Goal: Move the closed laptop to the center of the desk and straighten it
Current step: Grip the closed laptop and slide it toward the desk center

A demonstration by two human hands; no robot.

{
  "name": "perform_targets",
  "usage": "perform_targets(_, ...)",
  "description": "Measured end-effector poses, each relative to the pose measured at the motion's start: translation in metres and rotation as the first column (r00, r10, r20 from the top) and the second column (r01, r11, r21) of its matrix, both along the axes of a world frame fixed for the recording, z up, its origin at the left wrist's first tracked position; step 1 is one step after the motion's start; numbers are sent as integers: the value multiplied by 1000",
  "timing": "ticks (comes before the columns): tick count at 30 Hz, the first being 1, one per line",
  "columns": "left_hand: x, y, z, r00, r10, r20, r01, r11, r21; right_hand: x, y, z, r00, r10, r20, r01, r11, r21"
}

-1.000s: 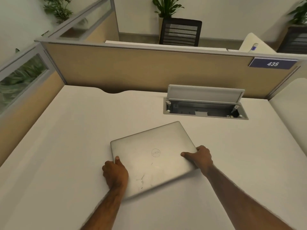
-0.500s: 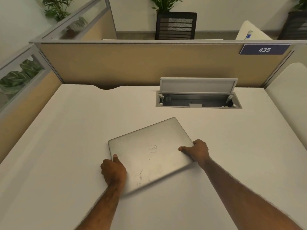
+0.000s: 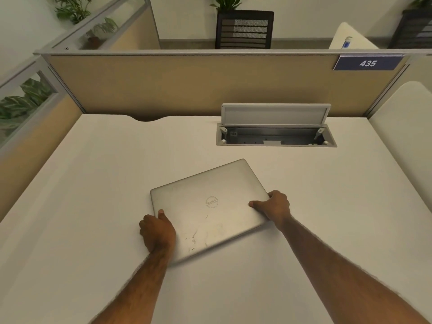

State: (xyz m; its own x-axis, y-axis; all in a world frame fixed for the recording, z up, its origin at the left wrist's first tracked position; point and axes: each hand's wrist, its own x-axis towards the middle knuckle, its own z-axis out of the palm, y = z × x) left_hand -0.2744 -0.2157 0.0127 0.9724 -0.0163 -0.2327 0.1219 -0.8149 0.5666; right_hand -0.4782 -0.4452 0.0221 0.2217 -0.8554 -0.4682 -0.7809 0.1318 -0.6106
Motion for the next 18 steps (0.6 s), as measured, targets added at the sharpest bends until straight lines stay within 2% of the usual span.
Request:
perform_targets(9,-2,5,0,999,-48,-5,48,999,3,3,1,-1,999,0,-50,-1,1000,-6)
perform_targets(15,1,5,-3,998,-64,20,64,998,17,7,5,-5,985,19,-170,-27,999,-47)
perform_targets(18,3,7,-4,997,-74,23,74,997,11,7,9,-8,983,18,-184,-29,998,-62)
